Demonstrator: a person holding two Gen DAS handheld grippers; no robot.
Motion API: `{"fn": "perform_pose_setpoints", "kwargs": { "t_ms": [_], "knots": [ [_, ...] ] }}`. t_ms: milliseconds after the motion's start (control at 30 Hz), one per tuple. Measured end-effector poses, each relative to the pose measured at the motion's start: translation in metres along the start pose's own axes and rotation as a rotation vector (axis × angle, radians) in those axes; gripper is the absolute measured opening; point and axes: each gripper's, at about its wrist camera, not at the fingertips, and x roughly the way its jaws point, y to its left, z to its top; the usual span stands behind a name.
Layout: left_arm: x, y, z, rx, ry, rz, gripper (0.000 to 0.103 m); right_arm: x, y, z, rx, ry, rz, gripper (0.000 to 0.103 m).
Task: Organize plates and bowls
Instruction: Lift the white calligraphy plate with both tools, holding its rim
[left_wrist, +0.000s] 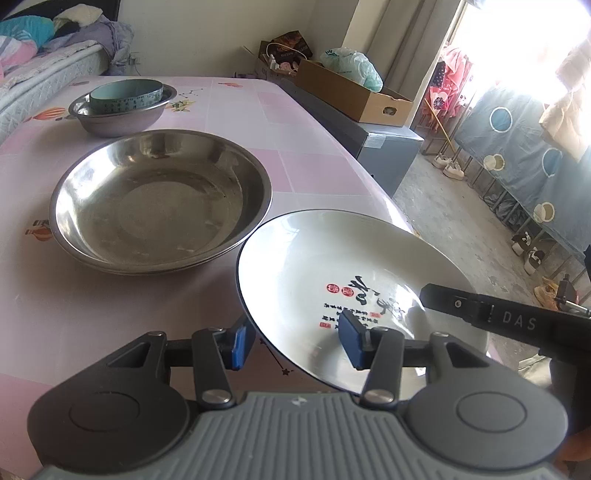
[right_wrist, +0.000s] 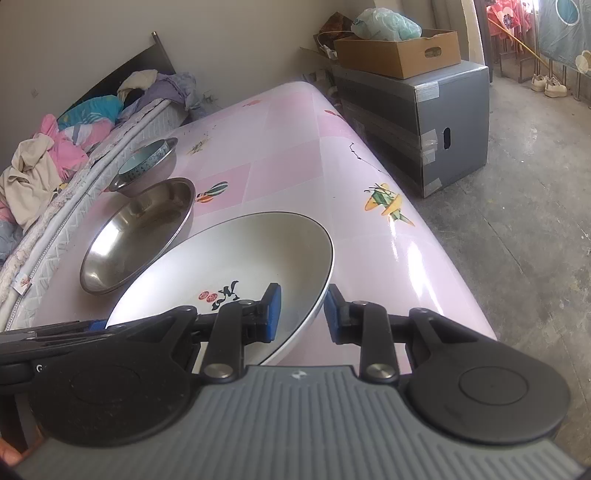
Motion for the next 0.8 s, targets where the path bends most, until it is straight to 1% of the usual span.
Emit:
{"fn": "perform_pose_setpoints", "kwargs": {
  "t_ms": [100,167,367,533,700,800],
  "knots": [
    [0.003,0.008,-0.002,-0.027,0.024,-0.015,0.044,0.004,-0.003,0.000,0.018,0.023,0.009,0.026],
    [0.003,0.012,-0.001,-0.031,0.023,-0.022,0.038,0.007,-0.007,-0.001,0.043,0.042,0.020,0.025],
    [0.009,0.025,0.008,-0.067,0.039,-0.041,0.029,0.012,-0.021,0.003,0.102,0.077,0.082,0.025],
    [0.014,0.034,0.015,-0.092,0.054,-0.057,0.024,0.020,-0.038,0.011,0.175,0.130,0.169,0.025],
    [0.019,0.042,0.021,-0.125,0.057,-0.074,0.022,0.033,-0.056,0.021,0.253,0.191,0.260,0.024],
    [0.017,0.042,0.020,-0.134,0.062,-0.078,0.021,0.036,-0.062,0.022,0.295,0.208,0.292,0.025]
  ]
}}
